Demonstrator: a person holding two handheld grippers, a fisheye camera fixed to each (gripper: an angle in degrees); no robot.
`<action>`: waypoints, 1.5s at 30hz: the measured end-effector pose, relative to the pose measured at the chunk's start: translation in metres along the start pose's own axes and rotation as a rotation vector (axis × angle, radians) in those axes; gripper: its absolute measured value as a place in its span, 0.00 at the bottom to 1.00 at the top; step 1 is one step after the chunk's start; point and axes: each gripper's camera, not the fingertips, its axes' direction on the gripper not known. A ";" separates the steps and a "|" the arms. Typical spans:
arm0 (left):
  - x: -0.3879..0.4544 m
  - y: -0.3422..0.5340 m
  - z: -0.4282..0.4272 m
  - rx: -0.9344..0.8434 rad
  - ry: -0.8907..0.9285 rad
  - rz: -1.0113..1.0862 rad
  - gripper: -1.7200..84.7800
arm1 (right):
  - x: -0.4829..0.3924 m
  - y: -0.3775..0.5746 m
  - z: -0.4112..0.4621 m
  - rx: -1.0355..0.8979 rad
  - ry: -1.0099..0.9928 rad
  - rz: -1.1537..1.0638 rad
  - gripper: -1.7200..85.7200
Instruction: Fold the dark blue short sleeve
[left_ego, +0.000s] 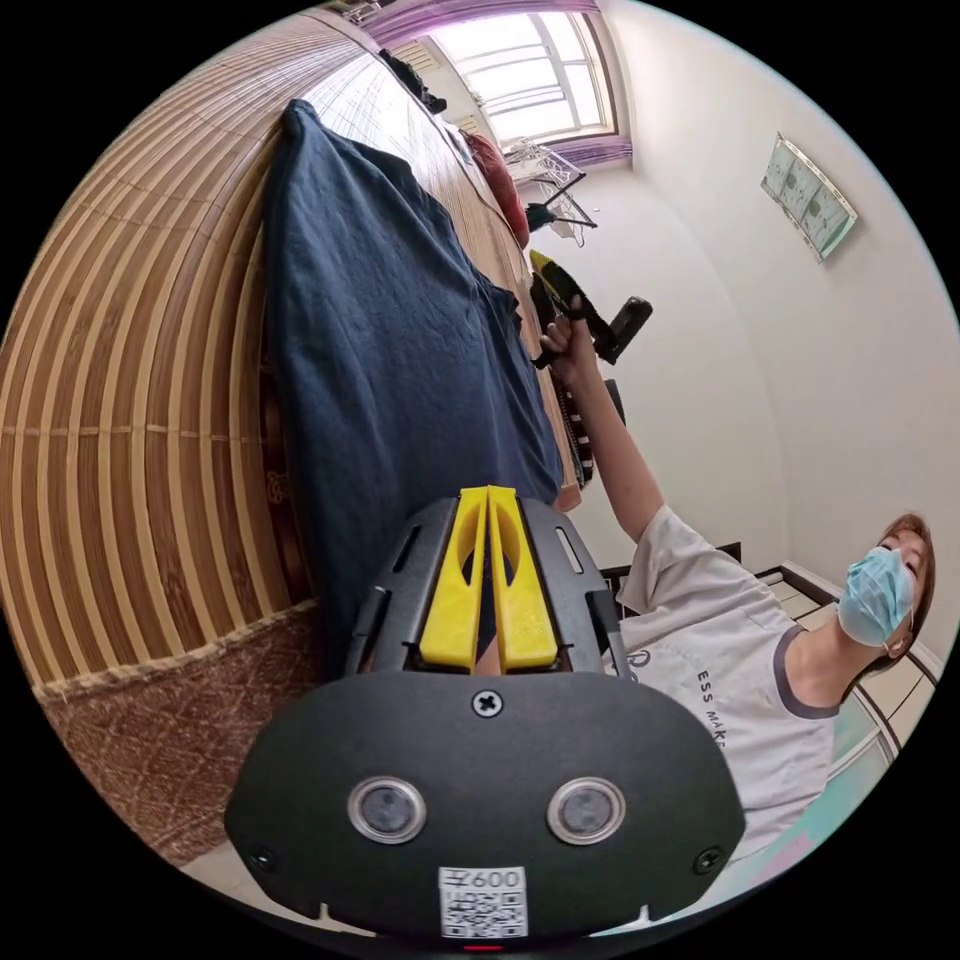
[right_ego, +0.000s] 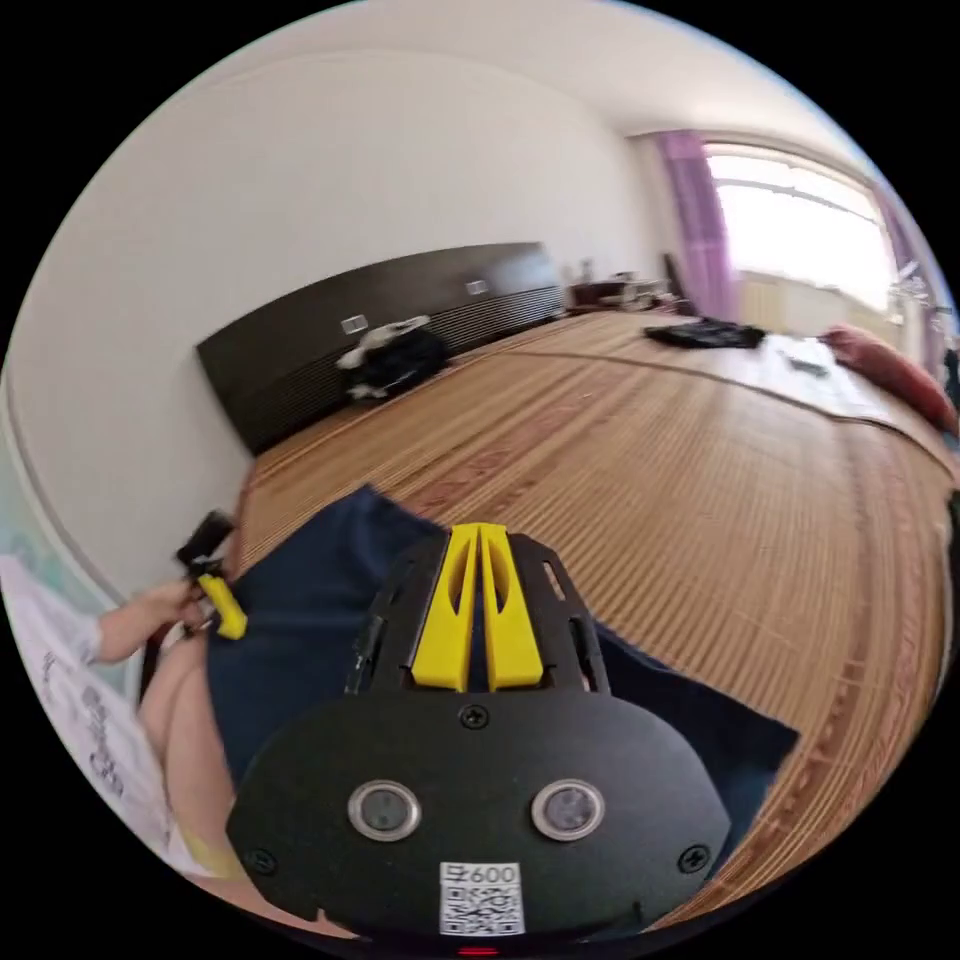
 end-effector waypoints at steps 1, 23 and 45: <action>0.004 0.001 0.002 0.006 -0.007 -0.004 0.02 | -0.001 0.005 0.014 -0.118 -0.080 -0.011 0.01; 0.142 -0.149 0.044 0.224 -0.681 -0.104 0.02 | 0.110 0.192 0.005 0.047 0.558 0.596 0.01; 0.461 0.229 0.217 0.787 -0.934 0.783 0.02 | -0.257 0.506 0.037 0.481 1.080 0.016 0.01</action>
